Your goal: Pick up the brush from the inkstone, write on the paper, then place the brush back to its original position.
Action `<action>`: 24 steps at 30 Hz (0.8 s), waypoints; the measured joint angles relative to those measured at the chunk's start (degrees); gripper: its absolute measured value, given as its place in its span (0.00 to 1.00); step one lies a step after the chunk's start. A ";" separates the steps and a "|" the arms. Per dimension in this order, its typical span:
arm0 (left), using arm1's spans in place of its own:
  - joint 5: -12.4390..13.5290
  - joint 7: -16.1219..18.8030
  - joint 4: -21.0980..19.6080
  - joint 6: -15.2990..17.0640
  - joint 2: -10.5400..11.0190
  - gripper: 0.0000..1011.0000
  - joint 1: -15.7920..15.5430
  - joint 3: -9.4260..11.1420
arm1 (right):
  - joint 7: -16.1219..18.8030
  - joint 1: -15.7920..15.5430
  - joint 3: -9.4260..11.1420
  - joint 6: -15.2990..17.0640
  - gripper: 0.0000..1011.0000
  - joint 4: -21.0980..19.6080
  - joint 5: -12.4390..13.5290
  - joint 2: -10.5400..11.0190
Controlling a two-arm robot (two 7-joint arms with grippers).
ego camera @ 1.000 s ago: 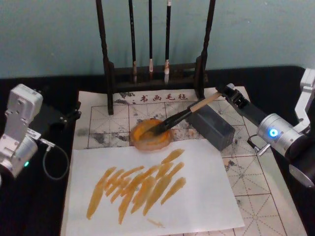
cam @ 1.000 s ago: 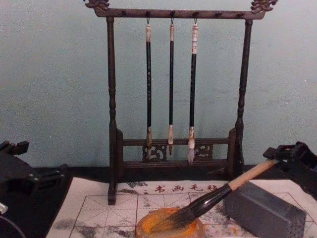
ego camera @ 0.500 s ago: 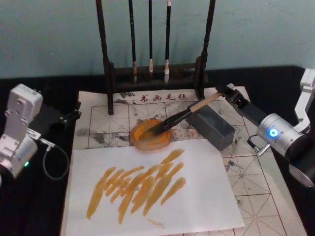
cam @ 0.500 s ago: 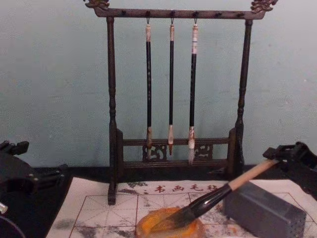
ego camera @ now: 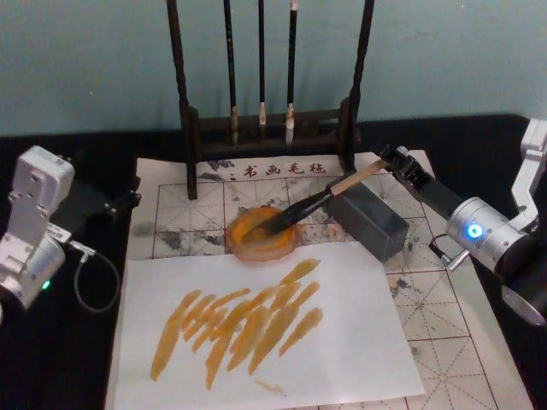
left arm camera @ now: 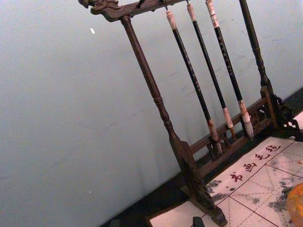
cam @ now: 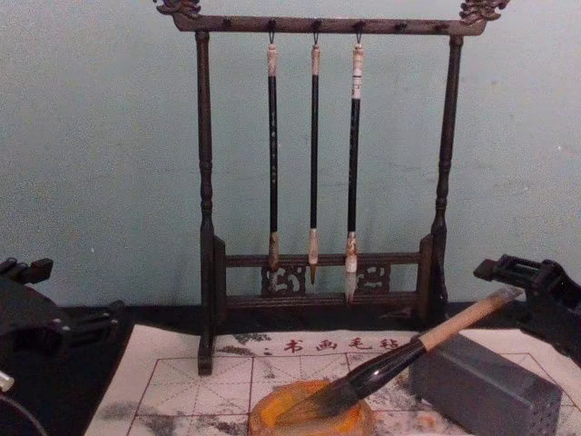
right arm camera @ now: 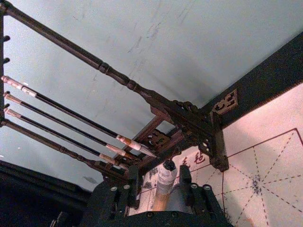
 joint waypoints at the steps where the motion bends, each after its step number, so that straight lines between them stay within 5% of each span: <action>1: 0.00 0.00 0.00 0.00 0.00 0.99 0.00 0.00 | 0.00 0.00 0.00 0.00 0.56 0.00 0.00 0.00; 15: 0.00 0.00 0.00 0.00 0.00 0.99 0.00 0.00 | 0.00 0.00 0.00 0.00 0.97 0.00 0.00 0.00; 24: 0.00 0.00 0.00 0.00 0.00 0.99 0.00 0.00 | 0.15 -0.01 0.01 -0.10 0.99 -0.10 0.00 0.11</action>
